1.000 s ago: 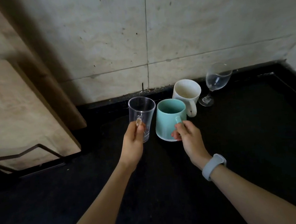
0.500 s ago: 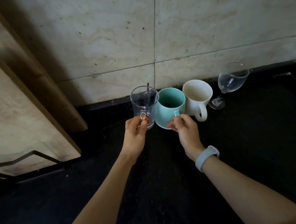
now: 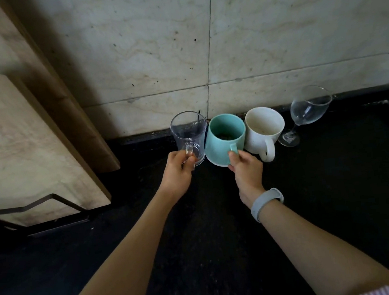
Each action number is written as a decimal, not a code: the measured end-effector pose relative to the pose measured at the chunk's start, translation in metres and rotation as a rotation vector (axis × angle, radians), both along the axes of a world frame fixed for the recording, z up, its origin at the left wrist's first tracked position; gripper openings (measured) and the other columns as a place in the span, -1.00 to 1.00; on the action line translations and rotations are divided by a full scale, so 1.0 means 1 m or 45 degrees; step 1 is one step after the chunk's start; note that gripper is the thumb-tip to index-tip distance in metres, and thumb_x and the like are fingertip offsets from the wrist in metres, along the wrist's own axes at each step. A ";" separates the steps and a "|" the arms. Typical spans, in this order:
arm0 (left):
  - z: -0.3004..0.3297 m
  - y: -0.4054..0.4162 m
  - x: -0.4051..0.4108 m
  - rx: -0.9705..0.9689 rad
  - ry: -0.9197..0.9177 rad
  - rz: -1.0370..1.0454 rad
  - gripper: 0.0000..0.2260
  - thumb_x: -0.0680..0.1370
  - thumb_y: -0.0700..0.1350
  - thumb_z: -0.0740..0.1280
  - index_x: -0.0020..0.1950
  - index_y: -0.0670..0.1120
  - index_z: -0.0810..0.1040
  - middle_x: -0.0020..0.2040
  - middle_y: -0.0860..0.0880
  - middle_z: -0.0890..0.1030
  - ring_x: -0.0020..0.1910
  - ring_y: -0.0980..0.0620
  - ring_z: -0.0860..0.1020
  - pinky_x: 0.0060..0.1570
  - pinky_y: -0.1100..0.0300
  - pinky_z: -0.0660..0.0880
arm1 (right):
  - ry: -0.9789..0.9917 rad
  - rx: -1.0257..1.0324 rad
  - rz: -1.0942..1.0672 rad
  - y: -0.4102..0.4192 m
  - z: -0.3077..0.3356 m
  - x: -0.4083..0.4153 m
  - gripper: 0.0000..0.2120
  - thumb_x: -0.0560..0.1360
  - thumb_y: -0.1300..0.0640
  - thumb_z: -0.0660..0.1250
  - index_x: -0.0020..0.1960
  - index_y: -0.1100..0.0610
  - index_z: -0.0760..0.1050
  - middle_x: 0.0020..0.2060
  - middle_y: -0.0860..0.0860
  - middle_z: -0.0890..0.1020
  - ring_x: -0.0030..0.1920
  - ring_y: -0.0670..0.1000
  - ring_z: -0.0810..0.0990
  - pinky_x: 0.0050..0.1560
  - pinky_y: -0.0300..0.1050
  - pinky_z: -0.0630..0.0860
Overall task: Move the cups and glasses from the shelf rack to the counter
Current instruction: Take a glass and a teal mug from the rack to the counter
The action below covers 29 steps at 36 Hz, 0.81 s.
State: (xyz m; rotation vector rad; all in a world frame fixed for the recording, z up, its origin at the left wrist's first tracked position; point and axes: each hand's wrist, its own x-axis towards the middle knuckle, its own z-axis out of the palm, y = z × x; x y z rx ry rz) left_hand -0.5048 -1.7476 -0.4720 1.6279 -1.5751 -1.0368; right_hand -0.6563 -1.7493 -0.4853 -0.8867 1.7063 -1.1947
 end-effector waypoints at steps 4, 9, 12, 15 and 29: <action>-0.001 -0.002 0.002 -0.032 -0.109 0.021 -0.85 0.58 -0.12 0.19 0.05 -0.11 0.52 0.12 -0.10 0.45 0.06 0.00 0.46 0.05 0.16 0.38 | 0.057 0.061 0.006 0.002 0.003 -0.005 -0.78 0.46 0.12 0.32 -0.21 0.29 0.54 -0.26 0.21 0.58 -0.18 0.16 0.54 0.06 0.19 0.51; 0.000 0.009 0.004 -0.047 -0.199 0.119 -0.74 0.54 -0.07 0.28 0.22 -0.06 0.47 0.14 -0.07 0.48 0.06 0.04 0.48 -0.02 0.30 0.37 | 0.148 0.115 0.080 0.007 0.018 -0.007 -0.79 0.47 0.21 0.31 0.07 0.27 0.46 0.02 0.14 0.60 0.04 0.09 0.56 0.11 0.00 0.49; 0.005 0.027 0.013 0.064 -0.289 0.045 -0.58 0.53 -0.08 0.29 0.37 -0.04 0.32 0.32 -0.14 0.39 0.27 -0.10 0.40 0.26 0.03 0.40 | 0.347 0.076 0.157 0.026 0.024 -0.005 -0.96 0.48 0.25 0.25 -0.06 0.17 0.43 -0.06 0.10 0.49 -0.03 0.05 0.48 -0.02 -0.12 0.39; 0.020 0.046 0.033 0.174 -0.462 0.013 -0.51 0.54 -0.03 0.26 0.44 -0.02 0.21 0.43 -0.13 0.27 0.37 -0.16 0.30 0.34 -0.13 0.32 | 0.521 0.018 0.272 0.050 0.038 0.002 -0.82 0.48 0.29 0.22 0.06 0.20 0.50 0.08 0.12 0.49 0.10 0.06 0.49 0.07 -0.19 0.36; 0.176 0.253 0.224 0.009 -1.135 0.487 -0.65 0.56 0.03 0.18 0.33 0.00 0.37 0.31 -0.04 0.45 0.29 -0.09 0.40 0.24 -0.03 0.35 | 0.898 -0.373 1.756 0.156 0.199 0.204 -0.71 0.57 0.08 0.12 0.18 0.18 0.48 0.07 0.13 0.62 0.02 0.11 0.58 0.05 0.01 0.52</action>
